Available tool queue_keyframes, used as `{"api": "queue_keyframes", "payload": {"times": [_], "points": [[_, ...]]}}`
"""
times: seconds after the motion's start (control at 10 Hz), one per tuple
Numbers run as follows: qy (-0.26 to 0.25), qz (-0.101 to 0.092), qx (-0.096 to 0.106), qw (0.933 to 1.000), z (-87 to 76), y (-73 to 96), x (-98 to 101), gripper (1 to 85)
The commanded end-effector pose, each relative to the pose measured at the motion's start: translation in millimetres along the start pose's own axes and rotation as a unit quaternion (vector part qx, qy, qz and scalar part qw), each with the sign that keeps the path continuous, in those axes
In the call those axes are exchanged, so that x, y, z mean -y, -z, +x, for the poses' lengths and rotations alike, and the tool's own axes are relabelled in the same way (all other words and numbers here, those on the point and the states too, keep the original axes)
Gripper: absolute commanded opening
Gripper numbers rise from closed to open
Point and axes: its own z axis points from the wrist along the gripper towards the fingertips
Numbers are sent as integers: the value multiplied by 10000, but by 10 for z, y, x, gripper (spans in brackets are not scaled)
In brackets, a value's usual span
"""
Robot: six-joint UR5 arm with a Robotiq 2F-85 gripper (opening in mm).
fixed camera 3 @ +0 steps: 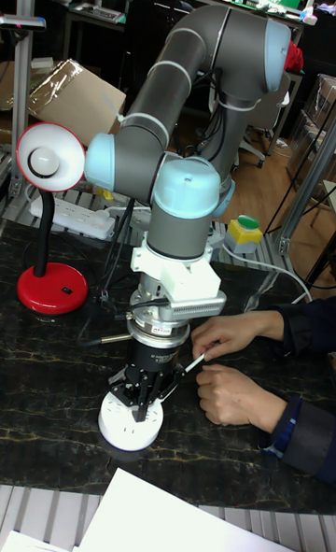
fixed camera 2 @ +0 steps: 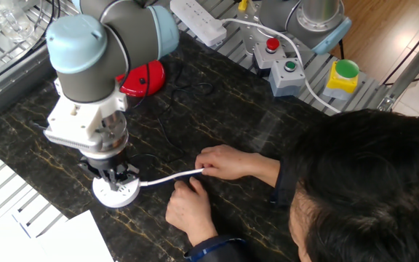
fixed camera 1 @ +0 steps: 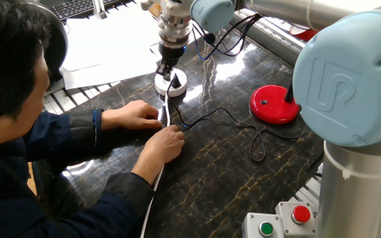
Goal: Plug in the power cord of the desk lamp, turn on the socket, and light up the desk lamp
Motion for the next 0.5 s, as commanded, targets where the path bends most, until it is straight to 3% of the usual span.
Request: {"api": "queue_keyframes", "payload": {"times": [0.0, 0.4], "points": [[71, -142, 26, 9999, 58, 83, 25, 20], [-19, -176, 42, 9998, -7, 72, -13, 20]]}}
